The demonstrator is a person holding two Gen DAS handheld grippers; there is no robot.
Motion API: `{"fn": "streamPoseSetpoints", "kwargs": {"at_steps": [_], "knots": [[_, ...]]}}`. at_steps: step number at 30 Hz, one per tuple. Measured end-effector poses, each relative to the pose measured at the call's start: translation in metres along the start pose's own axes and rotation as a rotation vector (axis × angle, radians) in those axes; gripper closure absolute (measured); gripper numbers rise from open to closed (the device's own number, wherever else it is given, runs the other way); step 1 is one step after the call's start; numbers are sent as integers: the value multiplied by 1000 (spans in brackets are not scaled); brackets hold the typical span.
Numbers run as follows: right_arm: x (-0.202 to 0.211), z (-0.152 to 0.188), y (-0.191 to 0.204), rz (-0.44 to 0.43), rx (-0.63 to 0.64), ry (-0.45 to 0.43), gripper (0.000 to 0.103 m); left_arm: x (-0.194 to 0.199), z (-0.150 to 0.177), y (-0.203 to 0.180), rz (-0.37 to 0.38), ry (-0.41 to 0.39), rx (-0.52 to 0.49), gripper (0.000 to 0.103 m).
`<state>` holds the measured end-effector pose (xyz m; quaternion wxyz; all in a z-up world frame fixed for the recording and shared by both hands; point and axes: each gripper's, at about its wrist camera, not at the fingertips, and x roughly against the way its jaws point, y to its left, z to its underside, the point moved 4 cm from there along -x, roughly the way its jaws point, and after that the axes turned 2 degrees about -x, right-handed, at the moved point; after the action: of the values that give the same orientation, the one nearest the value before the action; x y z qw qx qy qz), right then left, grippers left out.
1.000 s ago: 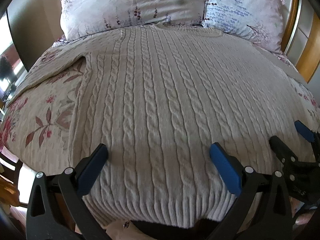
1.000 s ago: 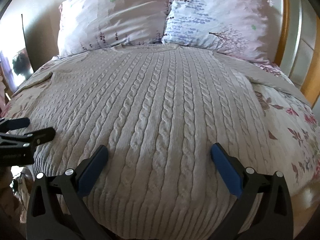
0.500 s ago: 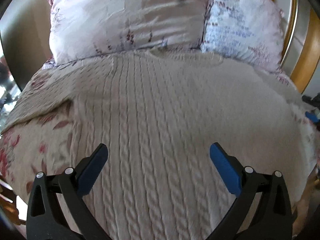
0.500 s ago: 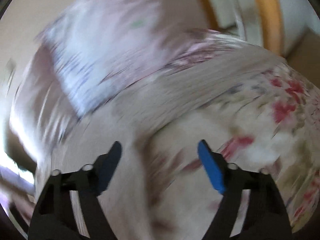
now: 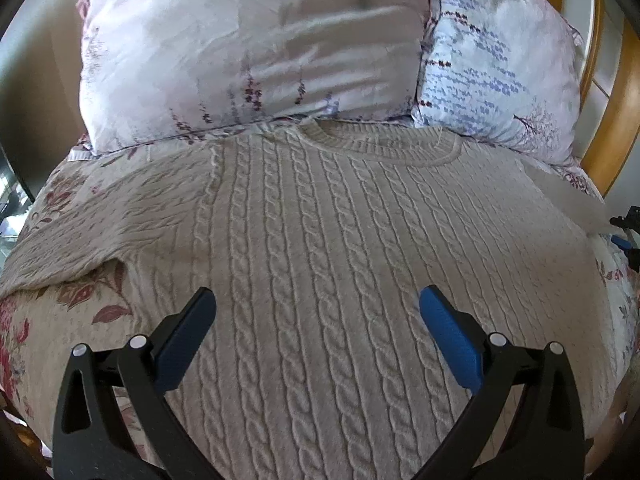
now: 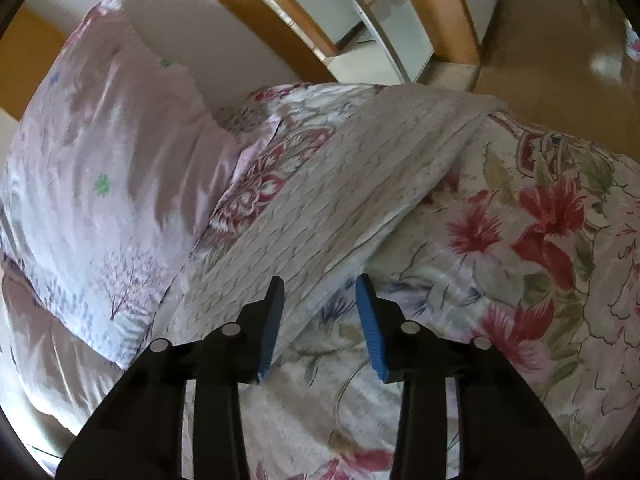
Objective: Fold small clothes
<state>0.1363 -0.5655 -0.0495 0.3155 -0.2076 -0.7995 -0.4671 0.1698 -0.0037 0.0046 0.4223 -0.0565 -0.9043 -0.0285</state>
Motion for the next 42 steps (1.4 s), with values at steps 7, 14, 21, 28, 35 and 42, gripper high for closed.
{"fn": "streamPoseSetpoints", "kwargs": {"at_steps": [7,14,21,28,35,42], "knots": [[-5,-14,-4,53,4,-60,76,-12,0,-4,40,9,14,2],[0,-14,19,73,141,-132,94,-20,0,3,141,16,100,2],[46,21,116,-73,475,-248,94,-18,-3,4,149,-26,98,2],[32,140,197,-237,800,-58,94,-16,-1,0,174,-38,79,2],[-22,203,189,-172,837,184,84,-10,2,2,196,-36,61,2],[22,154,139,-374,410,254,44,-2,1,14,229,-77,96,2]]}}
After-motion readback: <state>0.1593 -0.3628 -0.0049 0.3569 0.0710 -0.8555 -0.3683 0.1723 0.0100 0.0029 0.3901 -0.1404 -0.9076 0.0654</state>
